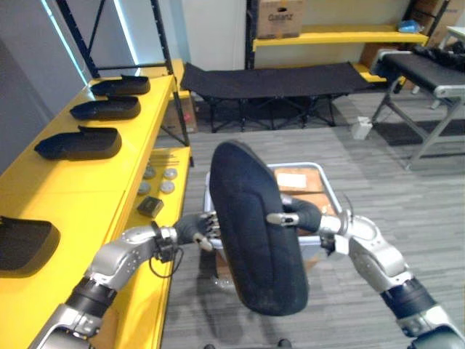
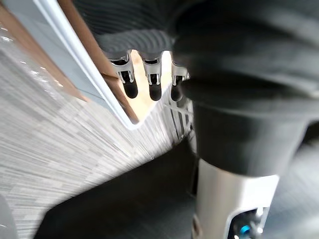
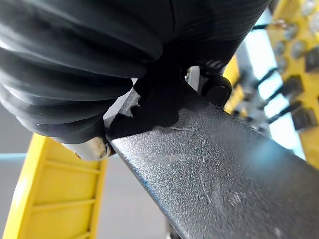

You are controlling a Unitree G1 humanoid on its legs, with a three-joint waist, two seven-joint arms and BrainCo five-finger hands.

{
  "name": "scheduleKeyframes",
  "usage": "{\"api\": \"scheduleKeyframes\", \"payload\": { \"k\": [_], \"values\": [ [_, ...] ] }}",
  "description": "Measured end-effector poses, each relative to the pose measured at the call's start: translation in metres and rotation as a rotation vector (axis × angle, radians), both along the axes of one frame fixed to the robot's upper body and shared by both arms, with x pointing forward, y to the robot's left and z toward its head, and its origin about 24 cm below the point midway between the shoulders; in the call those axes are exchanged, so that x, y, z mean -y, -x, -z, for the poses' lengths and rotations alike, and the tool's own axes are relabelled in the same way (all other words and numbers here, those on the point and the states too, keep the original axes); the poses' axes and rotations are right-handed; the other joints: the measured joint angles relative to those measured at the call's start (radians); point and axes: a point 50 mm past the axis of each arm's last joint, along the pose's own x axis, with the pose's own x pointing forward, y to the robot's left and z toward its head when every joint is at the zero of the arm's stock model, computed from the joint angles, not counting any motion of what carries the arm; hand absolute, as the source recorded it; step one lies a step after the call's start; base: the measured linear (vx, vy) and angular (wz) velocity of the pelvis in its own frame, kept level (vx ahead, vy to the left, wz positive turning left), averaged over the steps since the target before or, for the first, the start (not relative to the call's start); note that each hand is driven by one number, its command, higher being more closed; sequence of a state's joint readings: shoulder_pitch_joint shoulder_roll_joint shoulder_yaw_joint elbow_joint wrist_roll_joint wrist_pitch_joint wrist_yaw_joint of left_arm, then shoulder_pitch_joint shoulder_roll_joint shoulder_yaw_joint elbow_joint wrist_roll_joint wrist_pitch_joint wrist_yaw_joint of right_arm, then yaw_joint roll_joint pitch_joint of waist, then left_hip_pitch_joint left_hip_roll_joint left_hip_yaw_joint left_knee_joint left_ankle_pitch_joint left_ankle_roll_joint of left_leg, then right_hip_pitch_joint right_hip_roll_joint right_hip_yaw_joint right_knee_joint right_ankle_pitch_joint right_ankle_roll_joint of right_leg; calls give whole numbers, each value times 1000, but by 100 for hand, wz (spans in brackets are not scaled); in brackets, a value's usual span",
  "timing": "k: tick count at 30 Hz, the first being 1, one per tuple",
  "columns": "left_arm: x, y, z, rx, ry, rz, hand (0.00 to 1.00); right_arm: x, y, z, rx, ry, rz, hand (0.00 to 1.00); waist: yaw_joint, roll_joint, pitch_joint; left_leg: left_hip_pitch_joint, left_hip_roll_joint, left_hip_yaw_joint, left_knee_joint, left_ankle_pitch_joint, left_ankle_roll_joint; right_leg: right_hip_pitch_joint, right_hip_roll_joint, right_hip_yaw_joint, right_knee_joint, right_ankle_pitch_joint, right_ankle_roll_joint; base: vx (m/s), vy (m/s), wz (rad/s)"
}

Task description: Walk over and take plastic housings, then place them on the shelf

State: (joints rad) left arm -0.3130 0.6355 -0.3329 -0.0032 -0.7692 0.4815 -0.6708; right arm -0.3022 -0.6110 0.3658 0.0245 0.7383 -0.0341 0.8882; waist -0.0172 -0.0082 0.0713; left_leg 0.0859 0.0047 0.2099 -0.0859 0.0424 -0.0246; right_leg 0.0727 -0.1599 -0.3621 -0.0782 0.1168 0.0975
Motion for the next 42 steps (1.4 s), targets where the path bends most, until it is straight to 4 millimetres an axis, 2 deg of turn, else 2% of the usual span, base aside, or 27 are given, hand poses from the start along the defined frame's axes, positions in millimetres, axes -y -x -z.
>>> {"api": "scheduleKeyframes", "payload": {
  "k": [7,14,15,23,28,31,35,42],
  "values": [
    [8,3,-7,28,20,39,0,-7,-8,-3,44,-28,36,100,-1,2,-1,-2,0,-10,-1,6,-2,1,0,-18,0,-4,-4,-14,-5,4],
    [11,3,-7,22,-45,84,0,-12,-13,0,64,-24,44,100,-2,-2,-19,-13,0,-17,-1,10,0,-2,-9,-25,-1,-3,-4,1,5,3],
    [12,3,-7,27,-72,101,100,-13,-14,1,63,-16,40,100,-3,-3,-20,-15,0,-23,-1,12,1,-1,-10,-30,-2,-3,-4,0,2,11],
    [9,9,1,-22,-125,162,100,-20,-21,6,48,28,46,100,1,-21,-32,-17,0,-37,-1,15,1,3,-9,-42,-9,2,-4,-6,-3,5],
    [13,5,-4,40,-93,146,100,-23,-26,2,79,0,94,100,-2,-21,-32,-17,0,-37,-1,18,2,5,-9,-42,-9,5,-6,0,0,0],
    [16,0,-15,109,-58,129,100,-20,-29,-8,136,-40,149,100,-2,-21,-32,-17,0,-35,0,21,2,5,-9,-42,-8,7,-7,0,0,0],
    [22,-9,-38,208,-16,99,100,-17,-39,-30,263,-86,242,100,-13,-21,-32,-16,-2,-30,4,26,3,0,-9,-37,0,13,-8,-23,1,-2],
    [23,-13,-56,360,-27,26,100,-13,-40,-47,407,-110,327,100,-29,-21,-32,-15,-1,-6,-1,25,3,-12,-11,-19,-9,5,-13,-34,6,-9]
  ]
}}
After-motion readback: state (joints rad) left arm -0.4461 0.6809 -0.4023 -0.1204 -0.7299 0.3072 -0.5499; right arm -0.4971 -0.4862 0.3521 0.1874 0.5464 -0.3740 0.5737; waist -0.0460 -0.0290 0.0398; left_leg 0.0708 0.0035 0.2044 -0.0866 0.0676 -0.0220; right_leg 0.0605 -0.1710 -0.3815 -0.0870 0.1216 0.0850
